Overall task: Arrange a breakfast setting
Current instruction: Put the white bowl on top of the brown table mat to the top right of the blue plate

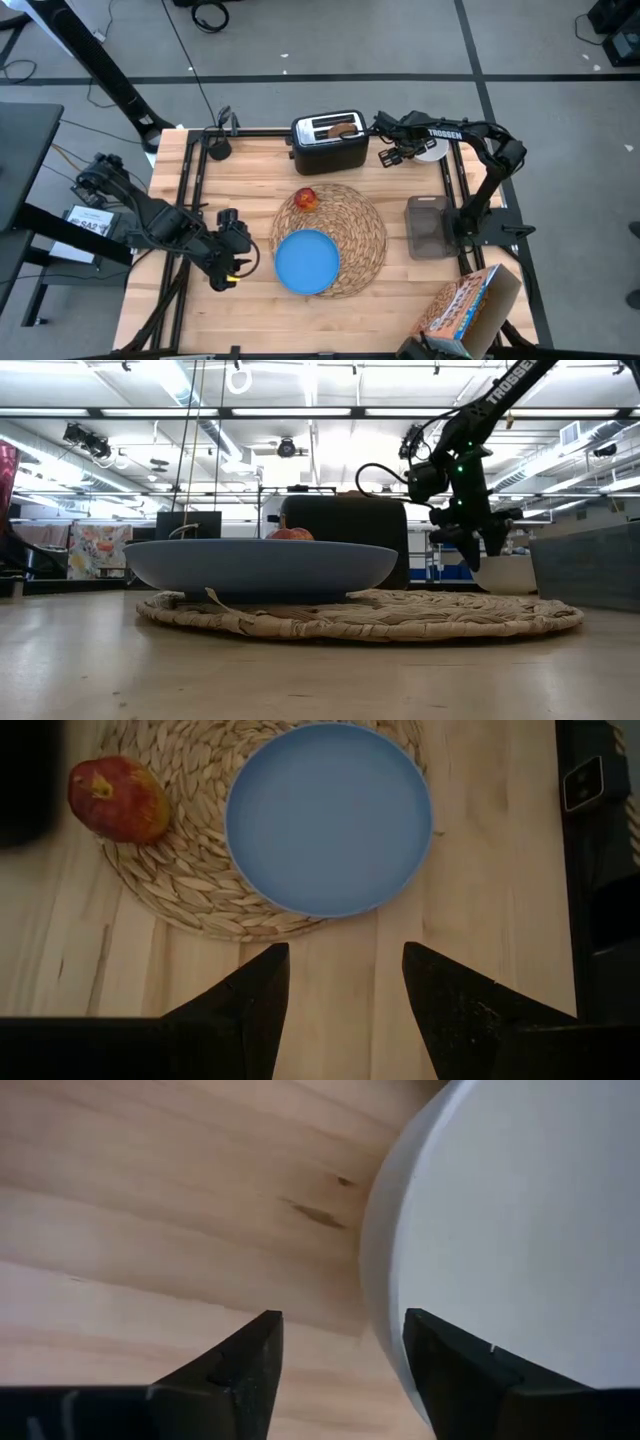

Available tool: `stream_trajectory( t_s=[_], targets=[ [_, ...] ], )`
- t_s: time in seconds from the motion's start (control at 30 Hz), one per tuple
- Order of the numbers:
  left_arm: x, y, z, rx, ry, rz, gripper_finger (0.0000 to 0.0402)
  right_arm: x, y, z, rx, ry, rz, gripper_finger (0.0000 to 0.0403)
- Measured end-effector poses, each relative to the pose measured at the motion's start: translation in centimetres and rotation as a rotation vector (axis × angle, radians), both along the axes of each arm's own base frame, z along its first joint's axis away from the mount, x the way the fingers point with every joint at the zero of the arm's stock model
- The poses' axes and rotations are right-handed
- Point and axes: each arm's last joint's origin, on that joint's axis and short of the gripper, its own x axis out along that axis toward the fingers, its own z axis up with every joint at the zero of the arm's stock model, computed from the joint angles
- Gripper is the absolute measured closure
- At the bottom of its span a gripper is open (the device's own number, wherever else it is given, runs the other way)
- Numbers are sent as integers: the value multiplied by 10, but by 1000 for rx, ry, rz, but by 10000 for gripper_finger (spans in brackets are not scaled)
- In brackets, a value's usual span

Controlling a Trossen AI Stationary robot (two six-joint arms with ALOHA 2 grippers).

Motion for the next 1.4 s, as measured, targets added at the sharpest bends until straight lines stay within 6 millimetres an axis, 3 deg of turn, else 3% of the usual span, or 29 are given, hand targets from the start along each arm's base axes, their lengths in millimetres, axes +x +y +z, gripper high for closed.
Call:
stream_trajectory(
  t_s=[0.47,0.83,1.1,1.4],
  targets=[
    [1,1,0,-15,0,30,198,-1,-1,0,5,6,18,319],
    [1,1,0,-15,1,29,198,-2,0,3,-2,1,19,383],
    [1,1,0,-19,5,25,199,-10,10,27,-39,-35,21,387],
    [1,2,0,-13,5,17,199,-2,50,64,-96,-159,153,390]
  ],
)
